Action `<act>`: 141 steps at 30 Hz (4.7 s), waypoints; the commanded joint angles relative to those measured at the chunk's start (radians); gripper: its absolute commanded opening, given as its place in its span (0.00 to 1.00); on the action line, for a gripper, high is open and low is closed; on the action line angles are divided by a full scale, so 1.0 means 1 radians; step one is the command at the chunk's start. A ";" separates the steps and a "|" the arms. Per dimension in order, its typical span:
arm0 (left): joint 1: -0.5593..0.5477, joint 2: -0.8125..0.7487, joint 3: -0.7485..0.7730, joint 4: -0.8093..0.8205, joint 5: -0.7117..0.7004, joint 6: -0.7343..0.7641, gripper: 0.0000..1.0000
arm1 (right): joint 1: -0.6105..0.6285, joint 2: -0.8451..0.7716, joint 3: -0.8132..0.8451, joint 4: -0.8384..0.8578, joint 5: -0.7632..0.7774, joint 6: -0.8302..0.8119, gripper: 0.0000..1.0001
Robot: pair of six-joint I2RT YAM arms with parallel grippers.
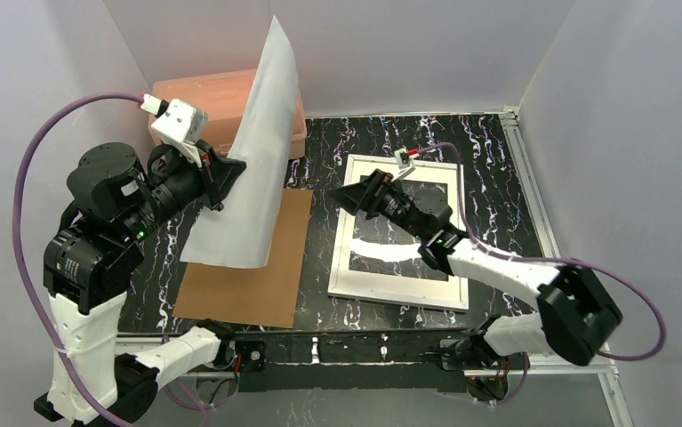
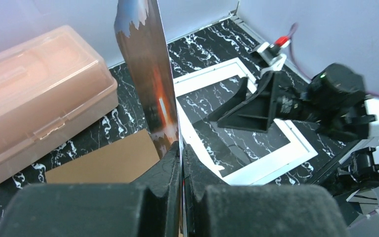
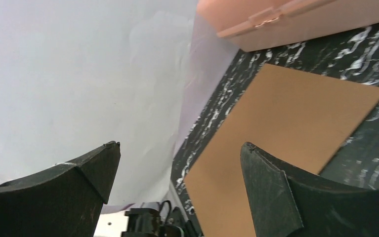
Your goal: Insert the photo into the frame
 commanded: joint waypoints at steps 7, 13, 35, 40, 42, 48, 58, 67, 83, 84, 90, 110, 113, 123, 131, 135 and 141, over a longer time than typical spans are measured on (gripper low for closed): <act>-0.002 0.019 0.090 0.030 0.034 -0.010 0.00 | 0.002 0.460 0.087 0.925 -0.066 0.420 0.99; -0.003 -0.014 0.056 0.032 0.009 -0.008 0.00 | 0.028 0.624 0.276 1.082 -0.105 0.525 0.99; -0.003 -0.005 0.138 0.022 -0.105 -0.038 0.00 | 0.071 0.642 0.416 1.080 -0.183 0.508 0.99; -0.002 0.016 0.190 -0.002 -0.100 -0.037 0.00 | 0.097 0.723 0.495 1.072 -0.179 0.524 0.99; -0.002 0.020 0.209 -0.009 -0.101 -0.032 0.00 | 0.098 0.737 0.496 1.080 -0.163 0.526 0.99; -0.003 0.024 0.233 -0.017 -0.111 -0.023 0.00 | 0.102 0.759 0.551 1.057 -0.159 0.524 0.99; -0.002 -0.013 0.143 -0.001 -0.150 0.002 0.00 | 0.104 0.702 0.593 1.080 -0.159 0.541 0.99; -0.002 -0.079 -0.034 0.097 -0.310 0.058 0.00 | 0.101 0.417 0.307 0.933 -0.180 0.371 0.99; -0.002 -0.091 -0.080 0.120 -0.345 0.037 0.00 | 0.112 0.224 0.214 0.543 -0.157 0.252 0.72; -0.002 -0.092 -0.083 0.122 -0.348 0.038 0.00 | 0.112 0.209 0.206 0.522 -0.150 0.241 0.71; -0.002 -0.077 -0.075 0.105 -0.355 0.066 0.00 | 0.112 0.163 0.225 0.373 -0.200 0.199 0.62; -0.002 -0.073 -0.168 0.009 -0.257 0.037 0.07 | 0.110 0.055 0.263 0.032 -0.158 0.095 0.01; -0.002 -0.057 -0.206 -0.020 -0.236 0.048 0.37 | 0.110 -0.005 0.271 -0.165 -0.088 0.031 0.01; 0.000 -0.011 -0.437 -0.080 -0.165 0.164 0.98 | 0.015 -0.179 0.495 -0.989 0.058 -0.164 0.01; 0.001 -0.006 -0.567 -0.064 -0.137 0.241 0.99 | -0.021 -0.137 0.615 -1.367 0.104 -0.318 0.01; 0.001 -0.016 -0.563 -0.100 -0.142 0.271 0.98 | -0.076 -0.105 0.621 -1.433 0.079 -0.335 0.01; 0.003 -0.053 -0.619 -0.136 -0.196 0.322 0.98 | -0.139 -0.043 0.651 -1.562 0.047 -0.394 0.01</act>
